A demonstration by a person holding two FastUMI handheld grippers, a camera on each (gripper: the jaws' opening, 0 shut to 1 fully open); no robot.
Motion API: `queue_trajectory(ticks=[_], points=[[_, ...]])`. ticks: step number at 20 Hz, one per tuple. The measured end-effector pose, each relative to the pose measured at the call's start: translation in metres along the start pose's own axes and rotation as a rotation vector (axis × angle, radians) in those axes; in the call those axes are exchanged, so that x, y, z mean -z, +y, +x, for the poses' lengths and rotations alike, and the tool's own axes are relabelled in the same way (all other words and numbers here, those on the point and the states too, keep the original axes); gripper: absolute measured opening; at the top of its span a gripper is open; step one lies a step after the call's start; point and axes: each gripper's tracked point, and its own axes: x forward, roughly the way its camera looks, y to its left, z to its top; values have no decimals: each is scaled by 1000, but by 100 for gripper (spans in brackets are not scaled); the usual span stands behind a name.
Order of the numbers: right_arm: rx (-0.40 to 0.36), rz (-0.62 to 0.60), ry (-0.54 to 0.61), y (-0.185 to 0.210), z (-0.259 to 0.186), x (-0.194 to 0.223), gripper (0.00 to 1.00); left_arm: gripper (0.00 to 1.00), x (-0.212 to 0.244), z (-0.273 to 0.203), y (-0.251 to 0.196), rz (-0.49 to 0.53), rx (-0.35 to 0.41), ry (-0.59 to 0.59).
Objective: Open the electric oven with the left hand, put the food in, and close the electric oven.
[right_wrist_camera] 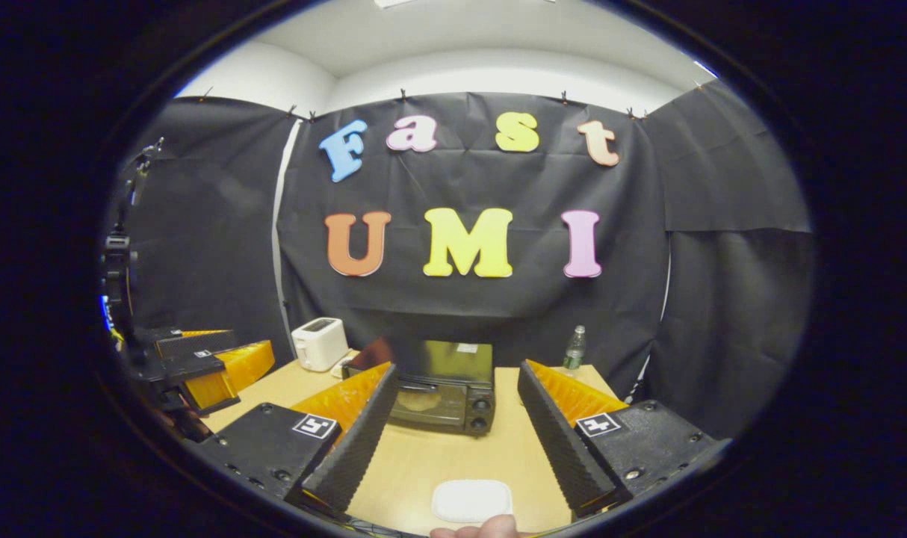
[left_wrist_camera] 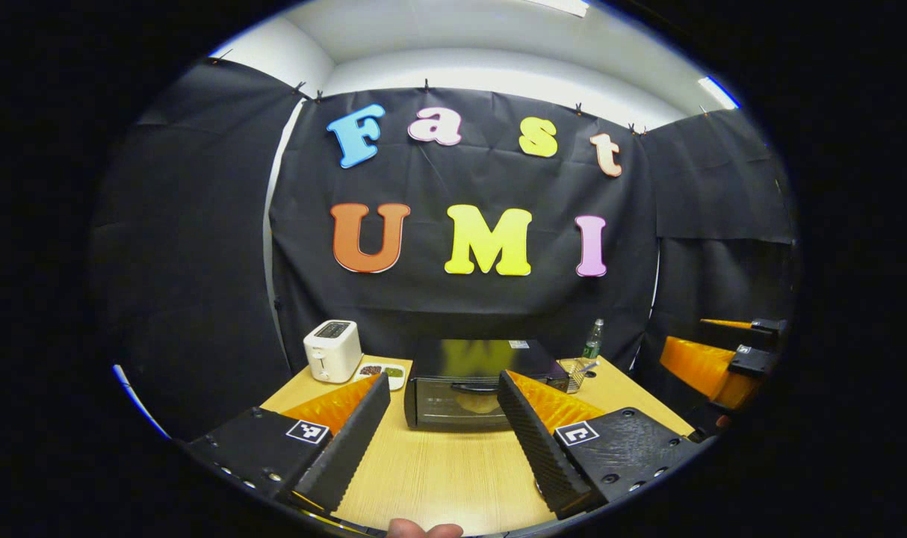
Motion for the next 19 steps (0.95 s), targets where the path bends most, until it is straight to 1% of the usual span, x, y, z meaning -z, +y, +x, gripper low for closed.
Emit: queue_trajectory(ticks=[3, 5, 7, 9, 11, 15, 17, 19], points=[[-25, 12, -19, 38, -37, -6, 100, 94, -15, -59, 19, -15, -10, -35], [-45, 14, -23, 65, -63, -7, 100, 94, -16, -96, 33, -29, -23, -46], [-45, 12, -25, 81, -82, -7, 99, 94, -15, -122, 46, -12, -38, -52], [-69, 14, 6, 104, -97, 0, 99, 94, -19, -144, 52, -10, -46, -63], [-82, 12, 4, 116, -108, -3, 99, 94, -24, -157, 56, -27, -54, -85], [-86, -6, 25, 131, -114, -4, 99, 94, -29, -179, 76, -56, -93, -82], [-83, 7, -8, 137, -116, -17, 99, 94, -37, -186, 80, -50, -94, -102], [-76, 23, -11, 141, -124, -16, 98, 94, -37, -190, 82, -48, -94, -99]])
